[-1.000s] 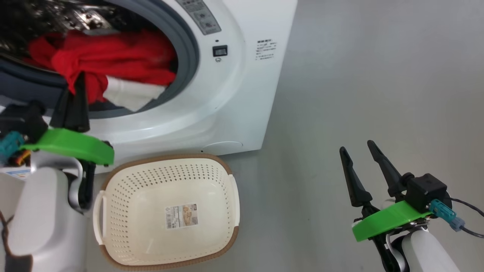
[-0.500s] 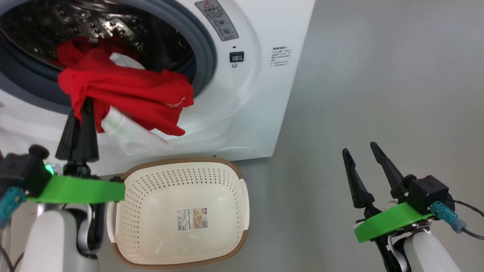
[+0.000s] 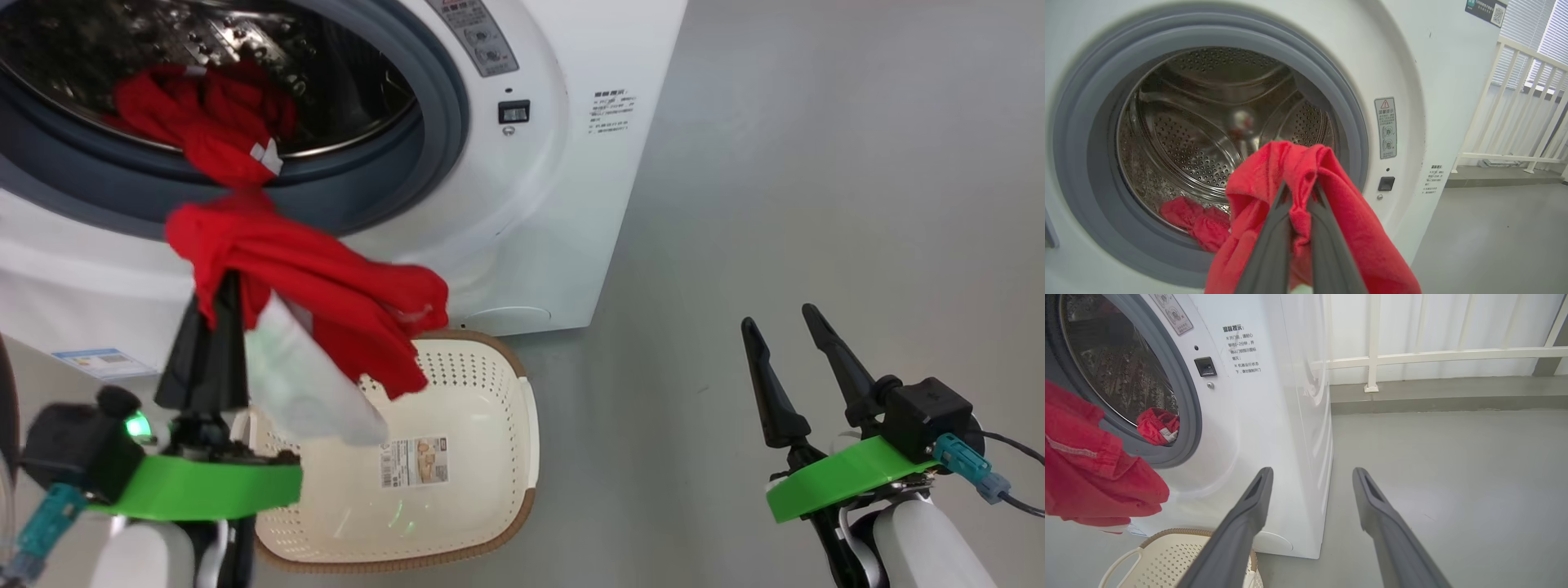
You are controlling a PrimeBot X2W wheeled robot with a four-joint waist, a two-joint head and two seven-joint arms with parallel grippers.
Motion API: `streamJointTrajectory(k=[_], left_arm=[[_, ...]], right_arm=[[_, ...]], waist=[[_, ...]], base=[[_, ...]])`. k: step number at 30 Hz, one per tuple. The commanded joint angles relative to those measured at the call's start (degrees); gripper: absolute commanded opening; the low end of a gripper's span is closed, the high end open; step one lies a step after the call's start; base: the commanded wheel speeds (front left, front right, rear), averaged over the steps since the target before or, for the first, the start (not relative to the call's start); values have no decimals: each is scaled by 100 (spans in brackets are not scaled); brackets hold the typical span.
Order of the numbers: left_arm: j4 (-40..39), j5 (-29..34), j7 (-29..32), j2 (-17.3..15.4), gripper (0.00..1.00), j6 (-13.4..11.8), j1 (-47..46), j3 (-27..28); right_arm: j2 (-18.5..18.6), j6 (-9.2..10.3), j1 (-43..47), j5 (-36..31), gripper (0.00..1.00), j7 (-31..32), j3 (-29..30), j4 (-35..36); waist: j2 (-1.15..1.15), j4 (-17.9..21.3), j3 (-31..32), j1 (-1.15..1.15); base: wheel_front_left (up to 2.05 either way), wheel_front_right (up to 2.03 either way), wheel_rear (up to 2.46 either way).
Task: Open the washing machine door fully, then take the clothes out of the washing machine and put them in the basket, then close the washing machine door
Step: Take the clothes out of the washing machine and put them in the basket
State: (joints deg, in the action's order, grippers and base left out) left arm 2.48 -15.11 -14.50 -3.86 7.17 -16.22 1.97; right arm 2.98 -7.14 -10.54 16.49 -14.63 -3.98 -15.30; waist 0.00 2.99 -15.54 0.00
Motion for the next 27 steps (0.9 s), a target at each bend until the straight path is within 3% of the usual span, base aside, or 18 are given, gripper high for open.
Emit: streamJointTrajectory(k=[1,13,27], left_arm=[[-43,-17,-50,-58,0,31,76,140],[1953,-80,-50,-109,0,31,-31,-186],[4085,-13,-50,-414,0,32,-1105,-799]], right_arm=[[-11,-35,-13,-20,100,-37,-120,154],[-11,-35,-309,24,100,-37,-263,211],[-11,-35,-644,101,100,-37,-305,376]], waist=[[0,13,-61,0],[0,148,-621,0],[0,365,-1481,0]], base=[[0,0,0],[0,0,0],[0,0,0]])
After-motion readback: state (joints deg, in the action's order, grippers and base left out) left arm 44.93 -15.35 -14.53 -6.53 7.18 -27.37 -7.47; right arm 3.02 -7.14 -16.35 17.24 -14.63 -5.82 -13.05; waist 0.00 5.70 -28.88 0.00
